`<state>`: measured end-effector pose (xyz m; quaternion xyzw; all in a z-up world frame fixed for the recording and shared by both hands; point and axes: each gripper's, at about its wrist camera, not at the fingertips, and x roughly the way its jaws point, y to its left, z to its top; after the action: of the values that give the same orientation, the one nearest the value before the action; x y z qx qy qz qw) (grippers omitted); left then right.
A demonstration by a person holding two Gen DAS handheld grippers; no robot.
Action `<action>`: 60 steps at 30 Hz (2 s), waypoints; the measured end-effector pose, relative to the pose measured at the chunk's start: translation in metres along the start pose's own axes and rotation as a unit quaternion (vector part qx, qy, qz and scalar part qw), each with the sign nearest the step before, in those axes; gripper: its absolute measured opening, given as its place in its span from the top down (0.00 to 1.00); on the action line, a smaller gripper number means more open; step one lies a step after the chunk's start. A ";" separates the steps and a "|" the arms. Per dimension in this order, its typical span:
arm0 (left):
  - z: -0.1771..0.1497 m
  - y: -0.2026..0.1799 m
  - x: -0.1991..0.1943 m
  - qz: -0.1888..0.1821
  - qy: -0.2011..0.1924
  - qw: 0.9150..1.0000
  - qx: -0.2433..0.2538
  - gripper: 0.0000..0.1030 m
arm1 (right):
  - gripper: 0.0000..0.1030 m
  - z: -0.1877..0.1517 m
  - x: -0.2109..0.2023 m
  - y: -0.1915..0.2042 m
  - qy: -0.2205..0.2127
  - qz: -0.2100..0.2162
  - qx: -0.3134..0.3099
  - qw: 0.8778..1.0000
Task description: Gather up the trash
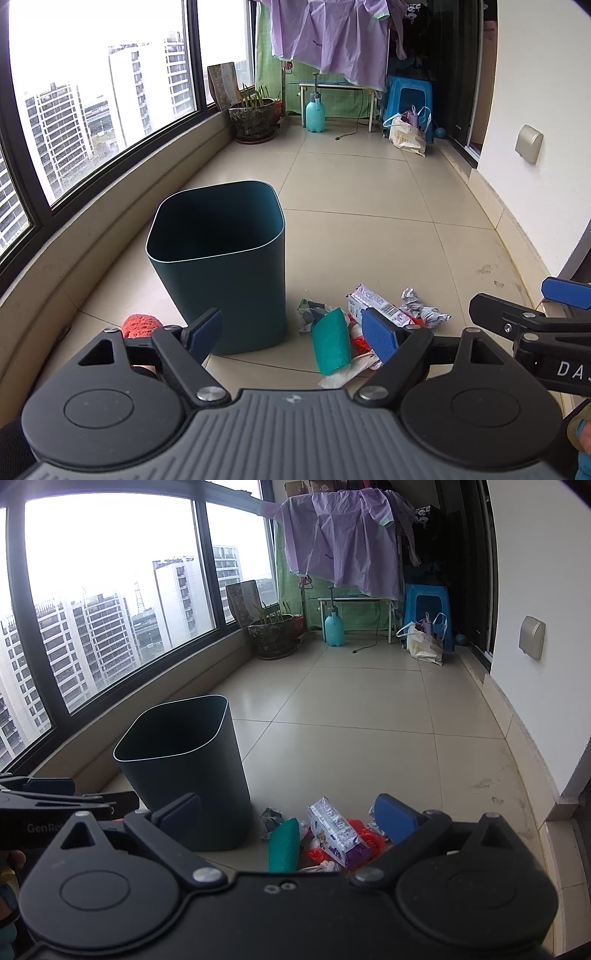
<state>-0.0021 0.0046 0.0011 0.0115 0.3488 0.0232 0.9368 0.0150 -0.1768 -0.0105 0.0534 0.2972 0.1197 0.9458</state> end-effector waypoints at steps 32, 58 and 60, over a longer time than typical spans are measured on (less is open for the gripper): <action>0.000 0.000 0.001 -0.005 0.003 1.000 -0.001 0.20 | 0.08 0.000 0.002 -0.001 0.004 0.001 0.005 1.000; 0.036 0.010 0.059 0.020 0.027 0.999 0.007 0.20 | 0.12 0.059 0.067 -0.018 0.102 0.001 -0.047 0.994; 0.047 0.019 0.068 0.036 0.023 0.999 0.003 0.20 | 0.12 0.072 0.087 -0.026 0.102 0.004 -0.056 0.993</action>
<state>0.0795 0.0266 -0.0072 0.0266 0.3700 0.0561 0.9270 0.1305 -0.1816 -0.0043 -0.0107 0.3845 0.1451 0.9116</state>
